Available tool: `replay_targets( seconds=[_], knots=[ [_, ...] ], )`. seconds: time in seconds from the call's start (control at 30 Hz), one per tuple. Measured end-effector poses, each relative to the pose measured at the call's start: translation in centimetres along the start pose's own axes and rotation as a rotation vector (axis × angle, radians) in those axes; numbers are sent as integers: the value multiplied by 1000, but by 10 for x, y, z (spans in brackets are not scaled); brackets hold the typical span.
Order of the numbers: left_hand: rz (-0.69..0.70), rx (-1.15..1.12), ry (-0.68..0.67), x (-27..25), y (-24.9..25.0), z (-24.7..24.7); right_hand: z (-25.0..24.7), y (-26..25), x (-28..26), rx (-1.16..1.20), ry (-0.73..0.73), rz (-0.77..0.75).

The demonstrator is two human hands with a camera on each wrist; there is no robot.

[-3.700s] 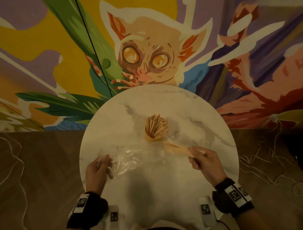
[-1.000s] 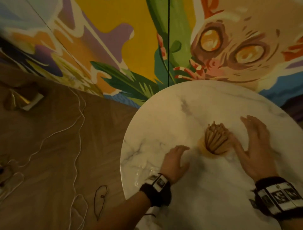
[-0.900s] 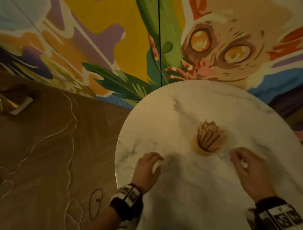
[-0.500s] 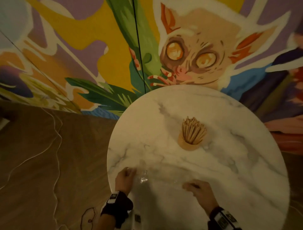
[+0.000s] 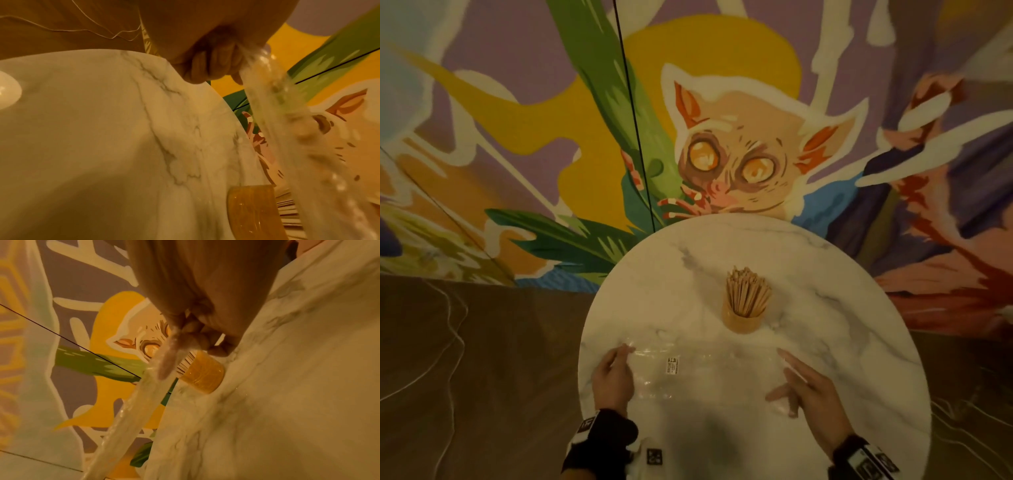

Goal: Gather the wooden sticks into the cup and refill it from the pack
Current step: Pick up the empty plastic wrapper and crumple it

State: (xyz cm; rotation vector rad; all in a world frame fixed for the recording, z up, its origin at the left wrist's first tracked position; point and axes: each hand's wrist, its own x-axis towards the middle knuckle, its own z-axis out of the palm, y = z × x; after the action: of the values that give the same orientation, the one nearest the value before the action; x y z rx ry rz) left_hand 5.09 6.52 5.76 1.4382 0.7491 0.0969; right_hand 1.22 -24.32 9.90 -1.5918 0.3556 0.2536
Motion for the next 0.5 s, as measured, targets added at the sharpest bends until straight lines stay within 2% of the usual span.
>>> replay_targets(
  seconds=[0.07, 0.13, 0.2, 0.23, 0.3, 0.33, 0.37, 0.4, 0.43, 0.47, 0.5],
  knots=[
    [48, 60, -9, 5, 4, -9, 1, -2, 4, -45, 7, -41],
    [143, 182, 54, 11, 9, -18, -1, -9, 7, -105, 24, -103],
    [289, 347, 79, 8, 20, -20, -3, -28, 8, -183, 17, -173],
    [398, 402, 13, 2, 27, -15, -2, -41, 8, -228, -47, -201],
    [630, 520, -334, -16, 41, 5, 4, -69, 9, -307, -295, -230],
    [684, 608, -533, -25, 46, 19, 8, -84, 10, -365, -421, -242],
    [652, 686, -725, -35, 52, 32, 11, -100, 12, -424, -514, -263],
    [561, 717, -889, -43, 58, 43, 13, -117, 15, -457, -560, -298],
    [421, 648, -1013, -48, 60, 51, 13, -135, 17, -458, -559, -348],
    [315, 539, -1066, -51, 60, 54, 11, -152, 20, -415, -504, -402],
    [272, 433, -1037, -53, 58, 55, 6, -167, 23, -334, -398, -462]
  ],
)
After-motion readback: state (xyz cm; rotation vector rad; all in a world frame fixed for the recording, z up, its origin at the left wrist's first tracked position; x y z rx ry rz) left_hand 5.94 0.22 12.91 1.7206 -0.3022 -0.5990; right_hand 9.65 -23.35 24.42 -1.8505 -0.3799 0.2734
